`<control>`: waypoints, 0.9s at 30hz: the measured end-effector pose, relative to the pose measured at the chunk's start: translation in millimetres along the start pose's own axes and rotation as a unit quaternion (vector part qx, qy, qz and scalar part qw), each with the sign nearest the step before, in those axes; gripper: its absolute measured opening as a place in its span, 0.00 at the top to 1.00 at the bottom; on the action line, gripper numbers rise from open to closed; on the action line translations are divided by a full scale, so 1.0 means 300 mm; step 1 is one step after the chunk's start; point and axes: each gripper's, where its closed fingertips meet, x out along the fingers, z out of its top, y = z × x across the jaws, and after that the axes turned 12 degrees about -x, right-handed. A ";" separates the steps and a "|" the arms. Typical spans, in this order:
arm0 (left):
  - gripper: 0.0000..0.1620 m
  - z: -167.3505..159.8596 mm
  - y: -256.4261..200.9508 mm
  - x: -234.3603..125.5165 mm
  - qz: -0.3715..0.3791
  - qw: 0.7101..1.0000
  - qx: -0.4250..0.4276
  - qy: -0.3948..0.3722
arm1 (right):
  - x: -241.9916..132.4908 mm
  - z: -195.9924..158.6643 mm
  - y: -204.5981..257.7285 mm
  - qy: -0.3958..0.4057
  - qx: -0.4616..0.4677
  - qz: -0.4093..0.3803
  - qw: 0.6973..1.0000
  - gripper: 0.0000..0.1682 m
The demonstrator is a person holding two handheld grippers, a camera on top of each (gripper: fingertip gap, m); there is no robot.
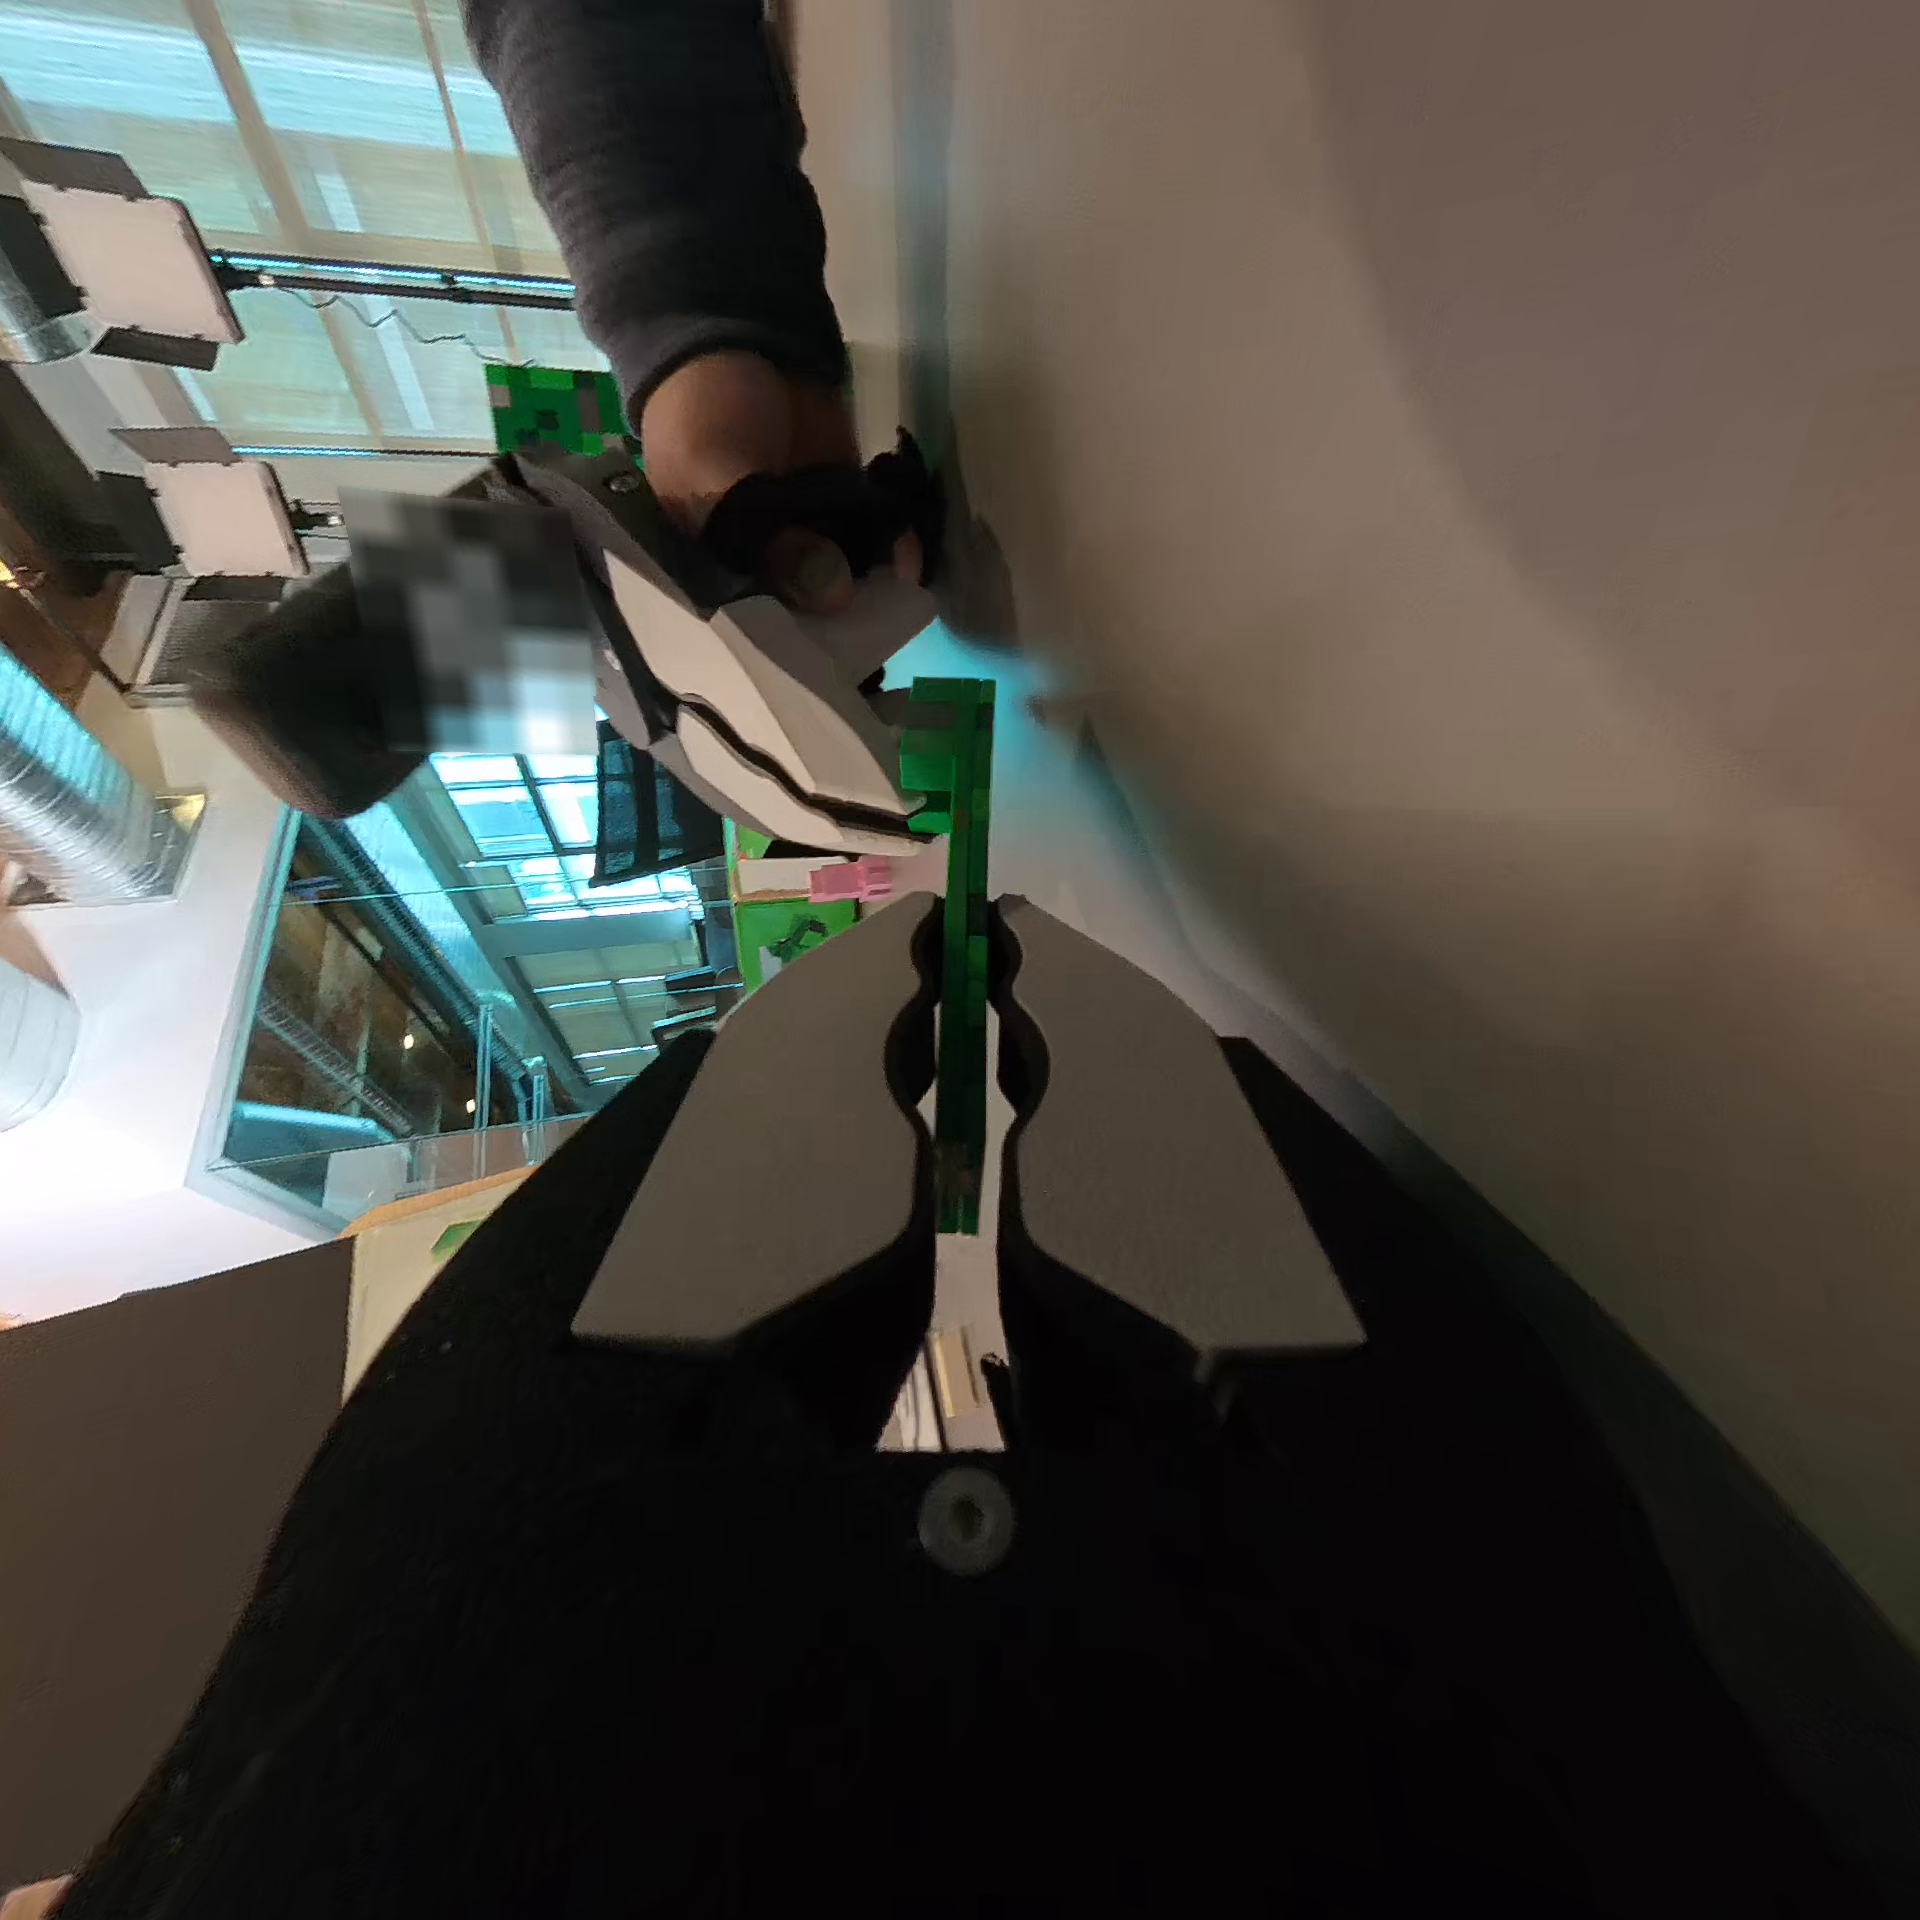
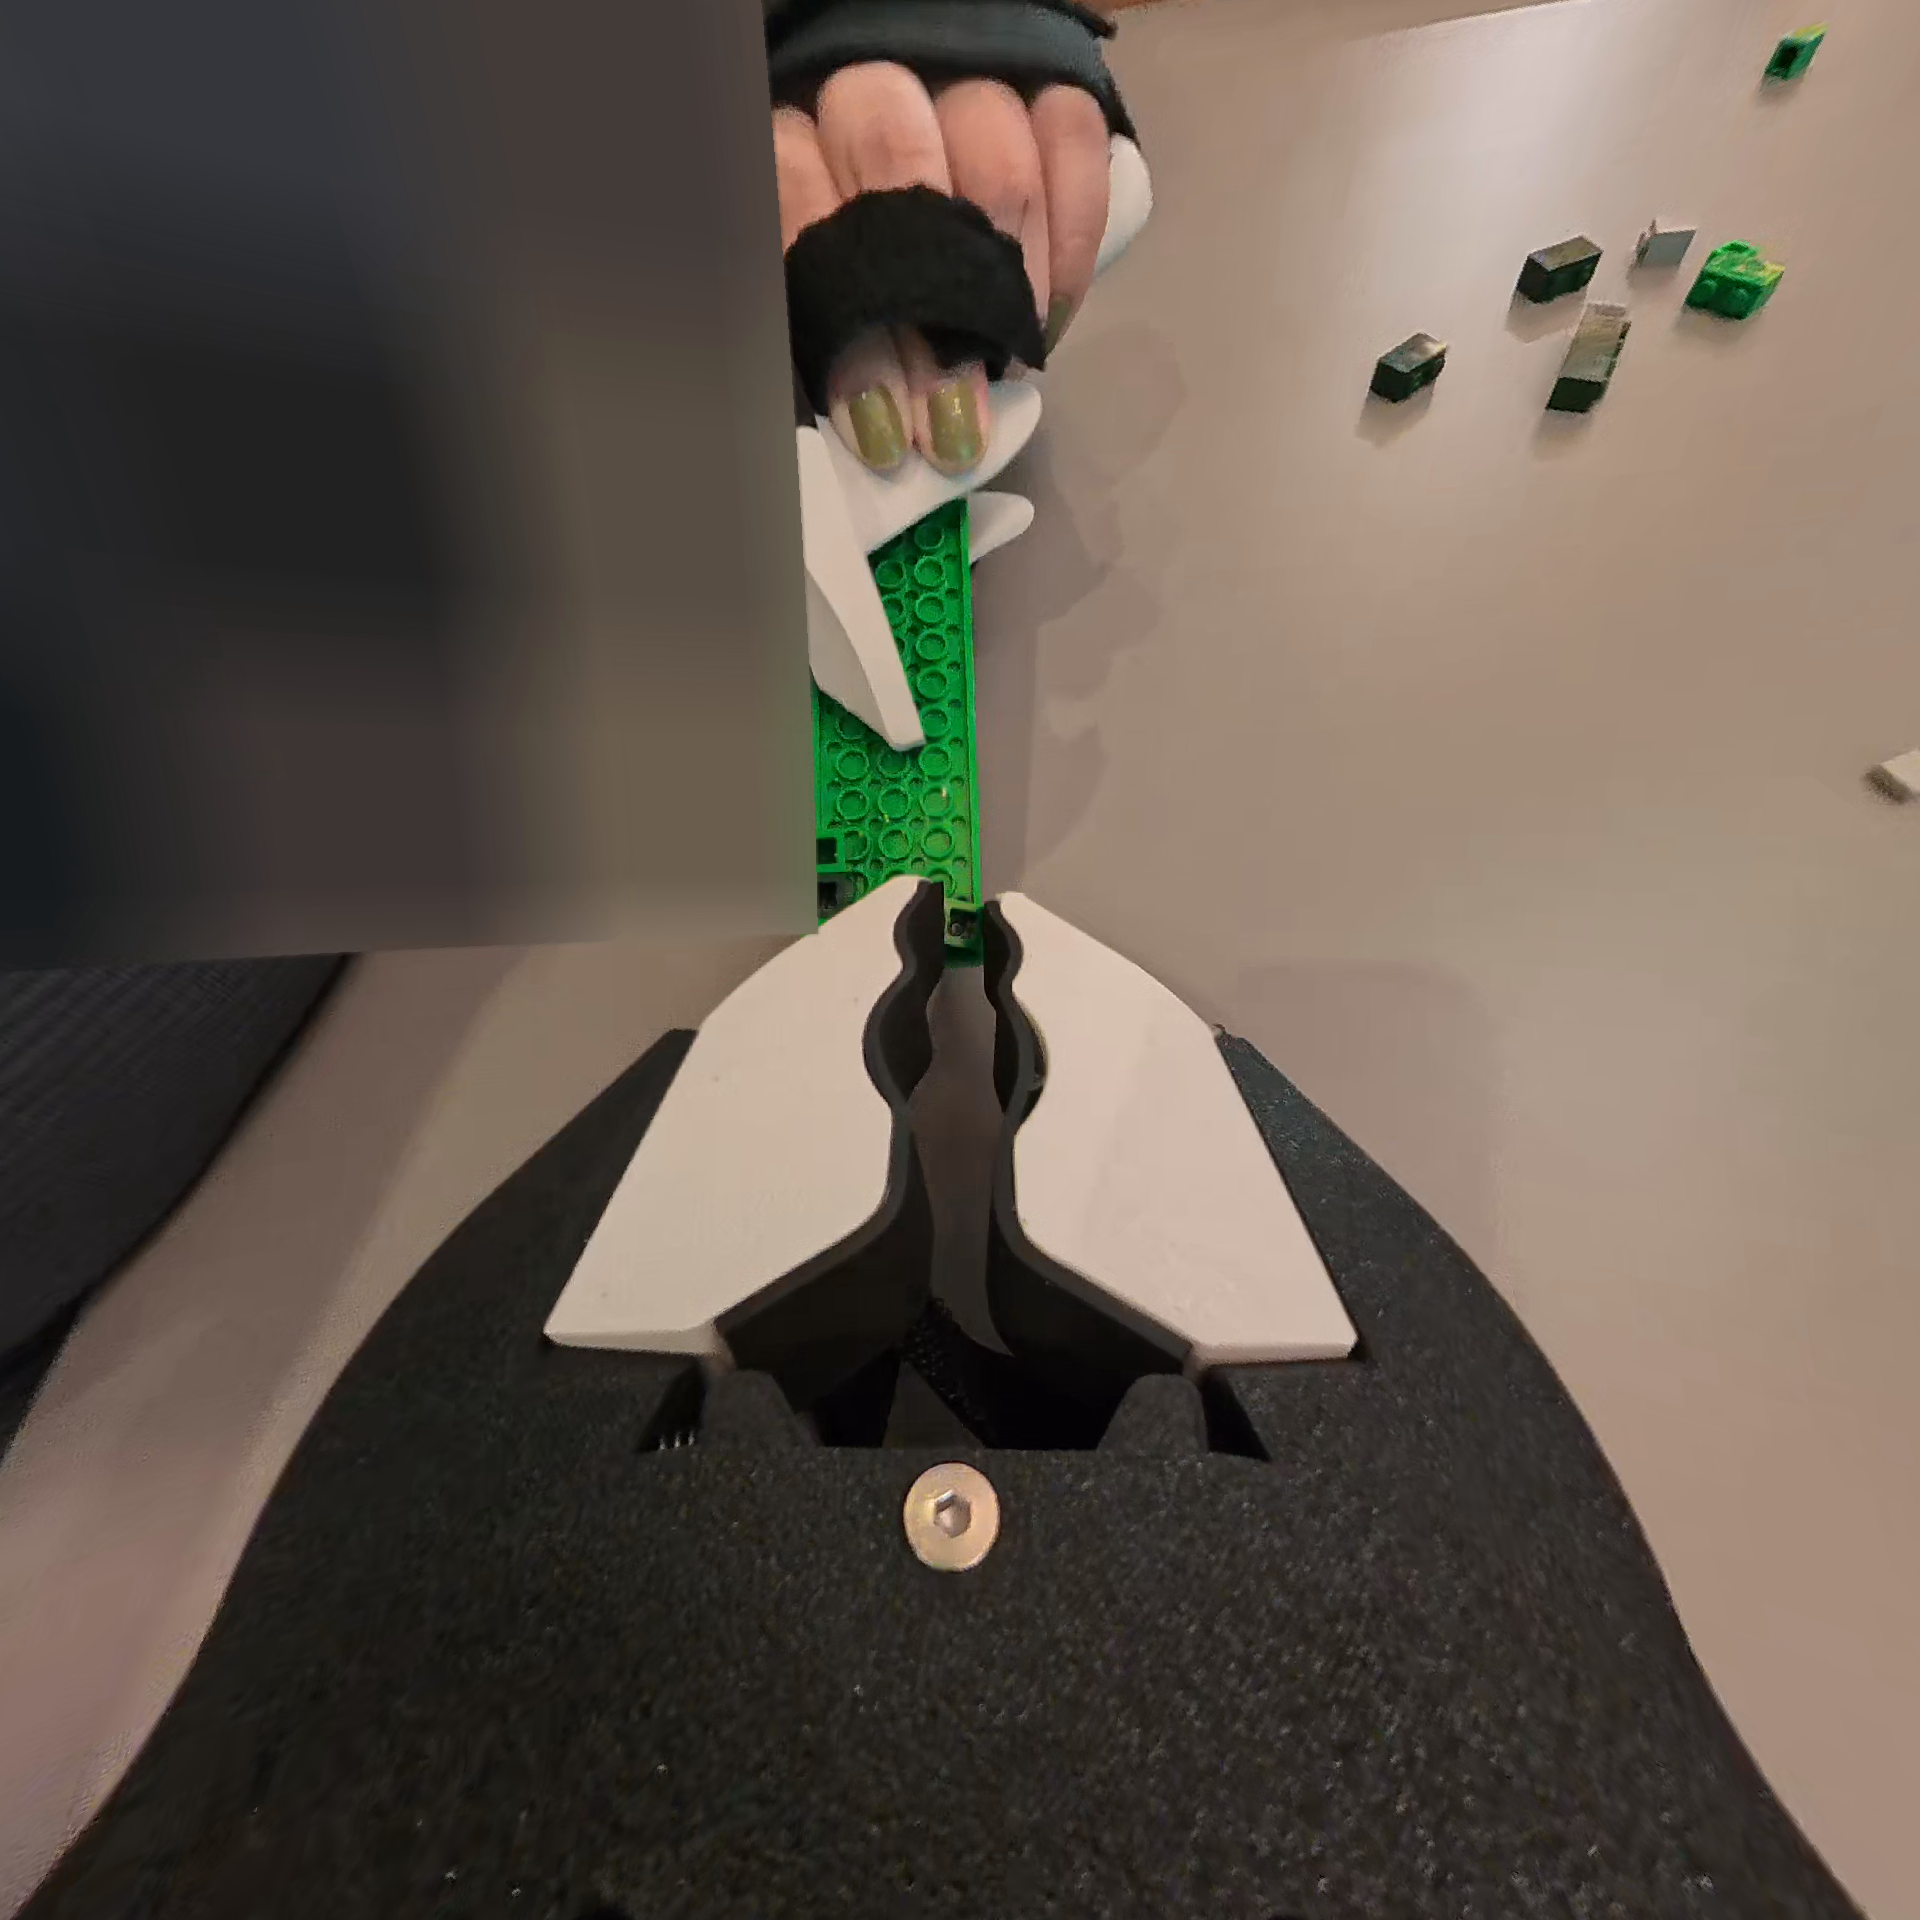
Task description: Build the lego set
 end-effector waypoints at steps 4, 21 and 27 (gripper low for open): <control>0.96 -0.002 -0.004 0.001 -0.002 1.000 0.004 0.004 | 0.008 -0.009 0.000 0.017 -0.034 -0.021 0.999 0.96; 0.96 -0.002 -0.020 0.003 -0.007 0.999 0.027 0.017 | 0.030 -0.030 0.007 0.047 -0.071 -0.036 0.996 0.96; 0.96 -0.015 0.019 -0.005 0.024 0.999 0.019 0.019 | -0.005 0.024 -0.027 -0.004 -0.055 -0.061 0.997 0.96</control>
